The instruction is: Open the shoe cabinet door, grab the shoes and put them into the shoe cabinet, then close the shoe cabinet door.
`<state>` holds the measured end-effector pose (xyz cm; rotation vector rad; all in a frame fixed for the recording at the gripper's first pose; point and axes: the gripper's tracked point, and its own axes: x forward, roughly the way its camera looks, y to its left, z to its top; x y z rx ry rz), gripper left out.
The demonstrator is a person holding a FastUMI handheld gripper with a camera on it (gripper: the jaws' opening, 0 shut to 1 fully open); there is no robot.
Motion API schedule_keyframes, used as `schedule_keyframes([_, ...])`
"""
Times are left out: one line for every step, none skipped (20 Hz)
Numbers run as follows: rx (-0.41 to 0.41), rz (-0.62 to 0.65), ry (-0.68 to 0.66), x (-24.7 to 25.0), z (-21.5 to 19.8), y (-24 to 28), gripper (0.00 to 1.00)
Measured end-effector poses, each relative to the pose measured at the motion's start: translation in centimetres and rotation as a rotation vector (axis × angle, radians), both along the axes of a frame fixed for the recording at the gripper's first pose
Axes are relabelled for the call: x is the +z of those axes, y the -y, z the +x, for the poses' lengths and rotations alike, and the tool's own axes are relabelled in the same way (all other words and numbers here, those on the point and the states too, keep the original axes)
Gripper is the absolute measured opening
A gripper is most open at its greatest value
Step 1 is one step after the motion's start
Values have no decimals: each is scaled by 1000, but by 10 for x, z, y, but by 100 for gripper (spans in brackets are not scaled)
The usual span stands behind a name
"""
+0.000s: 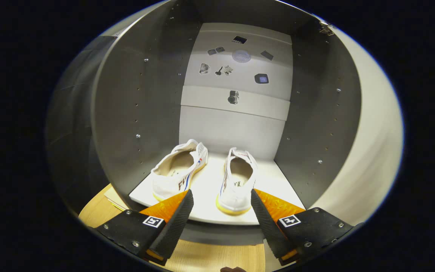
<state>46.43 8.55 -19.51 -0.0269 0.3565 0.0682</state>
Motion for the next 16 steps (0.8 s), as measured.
schedule_keyframes([-7,11,4,0,-12,2,95])
schedule_keyframes([-12,26,14,2,-23,4,95])
schedule_keyframes([-14,38,20,4,-35,5,95])
schedule_keyframes([-15,47,21,8,-51,7,95])
schedule_keyframes([-17,52,22,12,-65,9,95])
schedule_keyframes([-16,61,30,17,-81,12,95])
schedule_keyframes([-15,76,45,23,-97,15,95])
schedule_keyframes([-5,90,69,31,-114,17,95])
schedule_keyframes([13,99,92,38,-131,19,95])
schedule_keyframes([37,107,101,43,-148,21,95])
schedule_keyframes([64,115,105,47,-167,23,95])
schedule_keyframes([85,121,118,53,-184,28,95])
schedule_keyframes([98,128,137,60,-200,34,95])
schedule_keyframes([108,141,152,66,-216,40,95])
schedule_keyframes([120,152,160,69,-233,45,95])
schedule_keyframes([127,159,162,71,-248,54,95])
